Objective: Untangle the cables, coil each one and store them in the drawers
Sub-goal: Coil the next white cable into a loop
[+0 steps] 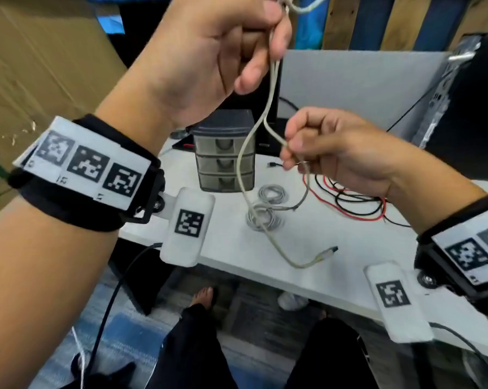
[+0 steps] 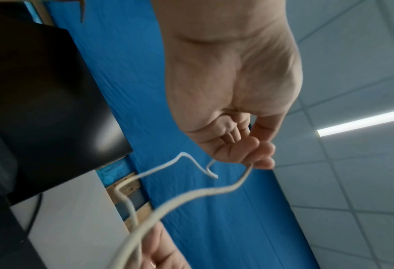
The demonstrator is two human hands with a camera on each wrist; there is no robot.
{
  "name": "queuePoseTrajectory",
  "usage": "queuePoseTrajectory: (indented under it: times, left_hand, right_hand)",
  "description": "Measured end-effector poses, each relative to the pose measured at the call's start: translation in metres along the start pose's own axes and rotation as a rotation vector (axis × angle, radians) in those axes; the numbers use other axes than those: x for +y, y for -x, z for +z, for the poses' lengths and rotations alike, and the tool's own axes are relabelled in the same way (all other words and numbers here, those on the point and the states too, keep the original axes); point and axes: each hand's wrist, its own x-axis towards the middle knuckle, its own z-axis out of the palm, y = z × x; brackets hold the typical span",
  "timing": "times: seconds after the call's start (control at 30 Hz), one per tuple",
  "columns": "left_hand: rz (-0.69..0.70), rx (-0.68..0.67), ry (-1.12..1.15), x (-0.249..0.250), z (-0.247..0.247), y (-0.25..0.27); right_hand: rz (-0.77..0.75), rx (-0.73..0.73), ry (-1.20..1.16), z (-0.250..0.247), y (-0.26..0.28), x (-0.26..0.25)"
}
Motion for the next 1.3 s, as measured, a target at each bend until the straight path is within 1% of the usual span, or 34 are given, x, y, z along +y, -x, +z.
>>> queuePoseTrajectory:
  times: [0.07,0.13,0.2,0.3,0.4,0.47,0.53,0.57,0.63,0.73,0.77,0.8,0.83,0.9,0.93,0.97,1.0,1.03,1.07,1.13,1.17,1.23,1.3]
  left_hand:
    - [-0.017,-0.062,0.048,-0.004,0.001,0.024]
    - [-0.033,-0.127,0.076,-0.01,0.002,0.046]
    - [-0.056,-0.18,0.117,-0.018,0.003,0.062]
    - [-0.113,-0.216,0.19,-0.03,0.003,0.077]
    - [-0.199,-0.236,0.2,-0.045,0.005,0.088]
    - [-0.241,-0.207,0.185,-0.056,0.006,0.095]
    - [-0.263,-0.14,0.186,-0.066,0.007,0.103]
    - [-0.272,-0.105,0.191,-0.07,0.008,0.105]
    - [-0.292,-0.047,0.169,-0.075,0.01,0.108]
    - [-0.357,0.067,0.064,-0.079,0.008,0.107]
    - [-0.386,0.112,0.037,-0.08,0.007,0.105]
    - [-0.411,0.155,0.021,-0.079,0.007,0.103]
    - [-0.428,0.188,0.016,-0.079,0.008,0.101]
    - [-0.444,0.201,-0.003,-0.079,0.01,0.096]
    - [-0.45,0.183,-0.024,-0.079,0.013,0.093]
    - [-0.454,0.164,-0.048,-0.078,0.016,0.09]
    - [-0.456,0.155,-0.069,-0.078,0.019,0.087]
    - [-0.457,0.161,-0.087,-0.079,0.021,0.085]
    - [-0.455,0.18,-0.101,-0.08,0.022,0.082]
    - [-0.45,0.226,-0.126,-0.084,0.023,0.079]
    - [-0.449,0.239,-0.136,-0.085,0.022,0.08]
    - [-0.459,0.233,-0.158,-0.088,0.02,0.083]
    - [-0.5,0.202,-0.182,-0.091,0.017,0.088]
  right_hand:
    - [0.077,-0.208,0.026,0.014,0.009,0.023]
    - [0.161,-0.357,0.034,0.026,0.017,0.047]
    - [0.245,-0.444,0.041,0.036,0.024,0.068]
    - [0.354,-0.552,0.088,0.047,0.029,0.093]
    - [0.465,-0.587,0.28,0.047,0.03,0.102]
    - [0.527,-0.593,0.443,0.046,0.031,0.098]
    - [0.528,-0.627,0.587,0.051,0.035,0.084]
    - [0.517,-0.646,0.624,0.055,0.035,0.075]
    - [0.475,-0.673,0.588,0.063,0.035,0.054]
    - [0.368,-0.702,0.477,0.068,0.034,0.019]
    - [0.307,-0.692,0.457,0.069,0.034,0.009]
    - [0.218,-0.647,0.45,0.07,0.033,0.002]
    - [0.098,-0.555,0.463,0.069,0.031,0.0]
    - [-0.165,-0.26,0.511,0.066,0.018,0.004]
    - [-0.265,-0.103,0.512,0.063,0.009,0.011]
    - [-0.32,0.036,0.486,0.062,0.0,0.02]
    - [-0.33,0.143,0.431,0.061,-0.008,0.029]
    - [-0.293,0.195,0.346,0.063,-0.014,0.036]
    - [-0.23,0.202,0.239,0.065,-0.018,0.043]
    - [-0.105,0.171,0.047,0.07,-0.022,0.055]
    - [-0.074,0.166,0.008,0.073,-0.022,0.059]
    - [-0.074,0.186,0.053,0.073,-0.021,0.061]
    - [-0.118,0.253,0.164,0.064,-0.023,0.06]
